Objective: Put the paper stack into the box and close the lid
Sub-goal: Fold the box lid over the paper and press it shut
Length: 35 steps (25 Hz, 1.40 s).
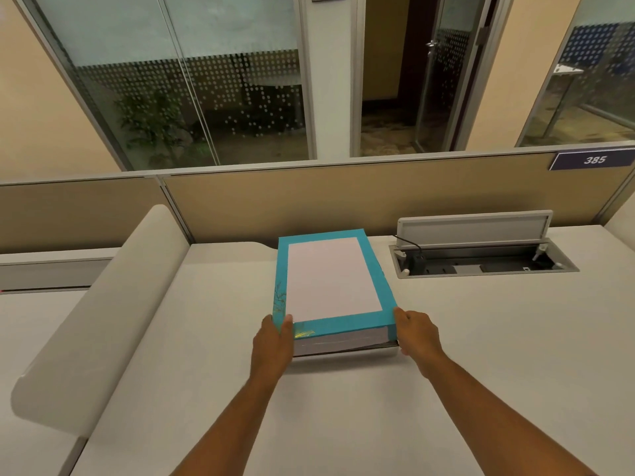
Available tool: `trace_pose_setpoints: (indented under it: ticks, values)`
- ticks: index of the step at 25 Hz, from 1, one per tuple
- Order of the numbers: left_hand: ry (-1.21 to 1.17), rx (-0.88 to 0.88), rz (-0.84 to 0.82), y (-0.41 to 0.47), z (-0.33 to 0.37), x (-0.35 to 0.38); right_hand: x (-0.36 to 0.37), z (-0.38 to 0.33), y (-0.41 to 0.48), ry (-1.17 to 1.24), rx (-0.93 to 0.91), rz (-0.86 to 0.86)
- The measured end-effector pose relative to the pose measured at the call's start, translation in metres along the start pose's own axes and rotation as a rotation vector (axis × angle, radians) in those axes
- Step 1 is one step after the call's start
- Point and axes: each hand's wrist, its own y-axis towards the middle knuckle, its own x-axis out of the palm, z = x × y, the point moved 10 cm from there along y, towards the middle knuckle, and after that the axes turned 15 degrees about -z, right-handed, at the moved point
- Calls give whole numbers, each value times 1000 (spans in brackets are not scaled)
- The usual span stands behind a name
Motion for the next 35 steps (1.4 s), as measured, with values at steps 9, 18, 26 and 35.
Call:
trace_pose_setpoints:
  ticks: [9, 18, 26, 35]
  values:
    - [-132, -106, -77, 5, -23, -6, 14, 12, -3, -152, -1, -41]
    - [-32, -147, -92, 16, -32, -4, 19, 24, 2, -176, 16, -61]
    - [169, -196, -180, 40, -27, 4, 18, 31, 14, -202, 32, -92]
    - [722, 91, -271, 155, 80, 21, 66, -46, 15, -831, -358, 48]
